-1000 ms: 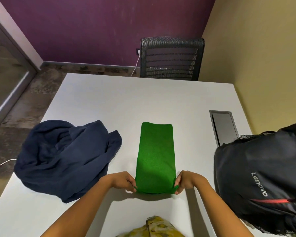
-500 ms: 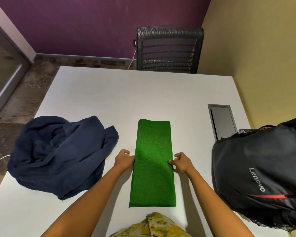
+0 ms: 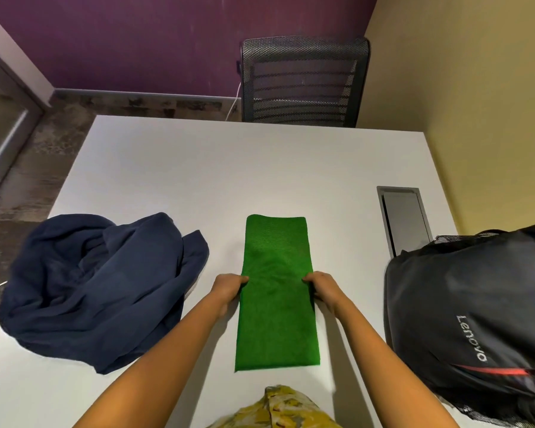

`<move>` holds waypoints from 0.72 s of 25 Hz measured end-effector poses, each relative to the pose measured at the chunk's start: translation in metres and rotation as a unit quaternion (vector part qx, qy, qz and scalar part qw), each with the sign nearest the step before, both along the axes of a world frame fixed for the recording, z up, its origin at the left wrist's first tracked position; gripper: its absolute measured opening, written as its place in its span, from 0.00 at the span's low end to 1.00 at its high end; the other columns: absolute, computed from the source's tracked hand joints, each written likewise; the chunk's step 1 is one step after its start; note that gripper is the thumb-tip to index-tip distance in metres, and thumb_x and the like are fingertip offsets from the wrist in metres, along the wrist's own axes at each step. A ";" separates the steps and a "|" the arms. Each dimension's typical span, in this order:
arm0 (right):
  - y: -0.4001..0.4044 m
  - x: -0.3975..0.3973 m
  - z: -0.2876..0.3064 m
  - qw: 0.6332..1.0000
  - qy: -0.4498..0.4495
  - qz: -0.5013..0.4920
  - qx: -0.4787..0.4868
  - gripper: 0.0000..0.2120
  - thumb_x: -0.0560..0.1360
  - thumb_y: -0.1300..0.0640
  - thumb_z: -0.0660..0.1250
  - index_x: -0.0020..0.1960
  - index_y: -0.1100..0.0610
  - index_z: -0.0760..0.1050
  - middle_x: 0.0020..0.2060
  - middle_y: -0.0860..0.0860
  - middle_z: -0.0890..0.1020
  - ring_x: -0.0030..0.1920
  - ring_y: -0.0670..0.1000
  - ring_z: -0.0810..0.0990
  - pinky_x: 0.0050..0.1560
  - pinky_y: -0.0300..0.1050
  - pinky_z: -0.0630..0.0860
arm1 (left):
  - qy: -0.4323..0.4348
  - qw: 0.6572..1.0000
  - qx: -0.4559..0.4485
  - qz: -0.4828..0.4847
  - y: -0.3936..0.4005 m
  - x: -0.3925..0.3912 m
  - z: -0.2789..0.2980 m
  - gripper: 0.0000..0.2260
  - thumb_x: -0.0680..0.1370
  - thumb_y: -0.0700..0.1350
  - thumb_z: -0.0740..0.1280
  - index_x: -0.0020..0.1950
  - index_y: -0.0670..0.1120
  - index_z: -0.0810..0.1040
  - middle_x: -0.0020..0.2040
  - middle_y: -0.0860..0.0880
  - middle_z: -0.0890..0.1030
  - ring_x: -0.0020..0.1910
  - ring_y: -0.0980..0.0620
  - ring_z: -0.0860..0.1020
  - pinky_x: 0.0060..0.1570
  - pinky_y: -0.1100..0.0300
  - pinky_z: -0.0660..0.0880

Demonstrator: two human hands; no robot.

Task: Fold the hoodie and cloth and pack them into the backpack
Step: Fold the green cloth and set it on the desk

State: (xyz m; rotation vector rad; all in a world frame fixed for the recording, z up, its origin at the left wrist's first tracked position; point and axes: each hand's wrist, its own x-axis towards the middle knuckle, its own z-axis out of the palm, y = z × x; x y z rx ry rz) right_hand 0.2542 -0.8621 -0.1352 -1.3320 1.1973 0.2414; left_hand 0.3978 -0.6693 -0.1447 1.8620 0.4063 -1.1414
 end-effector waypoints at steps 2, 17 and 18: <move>-0.011 0.010 0.013 0.997 -0.038 -0.045 0.042 0.05 0.78 0.60 0.67 0.45 0.61 0.79 0.42 0.58 0.83 0.40 0.53 0.80 0.40 0.43 0.75 | 0.062 0.994 -0.054 0.068 -0.005 0.013 0.017 0.06 0.78 0.41 0.69 0.50 0.39 0.79 0.36 0.43 0.79 0.30 0.49 0.74 0.29 0.59 0.70; -0.069 0.076 0.104 0.910 -0.313 -0.045 -0.267 0.05 0.77 0.56 0.71 0.52 0.53 0.83 0.48 0.46 0.86 0.52 0.47 0.82 0.53 0.41 0.77 | -0.307 0.923 -0.232 0.020 -0.063 0.098 0.132 0.05 0.77 0.44 0.72 0.52 0.50 0.82 0.57 0.49 0.82 0.57 0.53 0.77 0.58 0.60 0.73; -0.063 0.068 0.095 0.914 -0.299 -0.042 -0.272 0.05 0.76 0.56 0.73 0.53 0.53 0.83 0.49 0.47 0.86 0.54 0.48 0.82 0.53 0.43 0.77 | -0.312 0.928 -0.203 0.008 -0.056 0.090 0.120 0.05 0.77 0.44 0.73 0.51 0.53 0.82 0.59 0.49 0.80 0.60 0.52 0.76 0.59 0.57 0.73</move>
